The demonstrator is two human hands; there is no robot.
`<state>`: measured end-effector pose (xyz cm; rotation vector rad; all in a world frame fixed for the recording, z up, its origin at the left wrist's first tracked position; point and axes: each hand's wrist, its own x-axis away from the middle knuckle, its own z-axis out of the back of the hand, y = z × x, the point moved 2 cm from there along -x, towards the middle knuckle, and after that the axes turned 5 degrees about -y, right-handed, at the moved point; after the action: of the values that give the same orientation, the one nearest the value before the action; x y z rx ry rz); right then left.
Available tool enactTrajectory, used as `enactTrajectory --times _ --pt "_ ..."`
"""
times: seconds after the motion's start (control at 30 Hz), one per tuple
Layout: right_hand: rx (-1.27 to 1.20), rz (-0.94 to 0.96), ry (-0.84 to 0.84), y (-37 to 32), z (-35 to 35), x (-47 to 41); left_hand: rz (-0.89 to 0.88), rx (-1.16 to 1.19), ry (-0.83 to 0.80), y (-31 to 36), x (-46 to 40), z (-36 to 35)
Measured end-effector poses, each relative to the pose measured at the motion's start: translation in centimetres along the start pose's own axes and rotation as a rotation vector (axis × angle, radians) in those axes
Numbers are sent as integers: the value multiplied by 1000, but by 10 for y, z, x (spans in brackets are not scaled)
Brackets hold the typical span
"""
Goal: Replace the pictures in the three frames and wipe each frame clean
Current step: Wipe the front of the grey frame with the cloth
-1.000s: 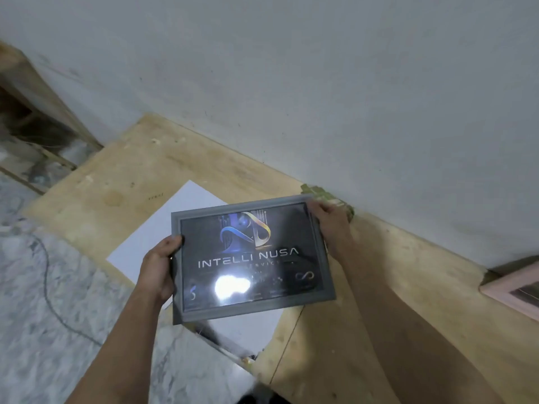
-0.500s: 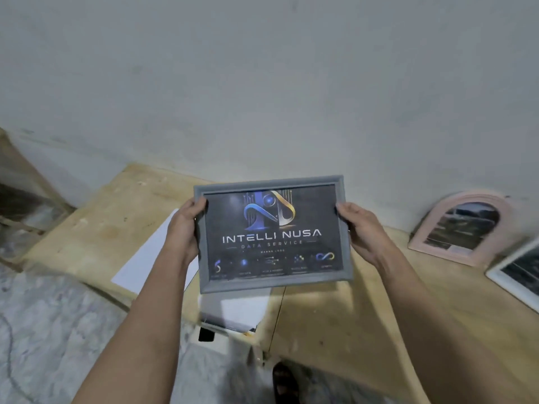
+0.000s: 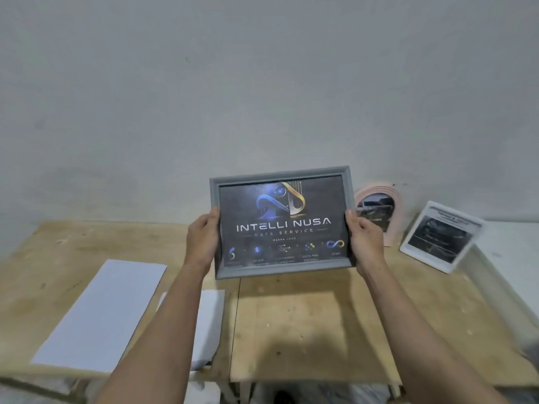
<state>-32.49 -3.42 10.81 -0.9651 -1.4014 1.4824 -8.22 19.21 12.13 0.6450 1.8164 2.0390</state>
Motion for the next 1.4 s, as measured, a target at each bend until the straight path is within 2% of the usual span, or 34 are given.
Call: enactTrajectory --times 0.07,0.2,0.43,0.6,0.77,0.87,1.07,1.4 --pt "-20 -1 70 8 10 -10 -9 -87 47 -9 8 -21" --pt "-91 -20 149 10 19 -18 -89 -75 163 0 8 -55" --pt "-187 -43 203 23 34 -62 -113 -1 -73 -10 -56 -87" --pt "-100 8 66 39 36 -97 4 -137 -207 -38 -102 -93" --pt "229 -1 -163 87 34 -152 137 -166 -187 -73 -147 -109" --pt "245 -85 -240 109 27 -169 164 -218 -164 -95 -162 -114" --pt "254 -154 -235 134 11 -204 180 -283 -111 -139 -191 -123" --pt "285 -171 -139 158 -13 -213 143 -310 -14 -150 -207 -133"
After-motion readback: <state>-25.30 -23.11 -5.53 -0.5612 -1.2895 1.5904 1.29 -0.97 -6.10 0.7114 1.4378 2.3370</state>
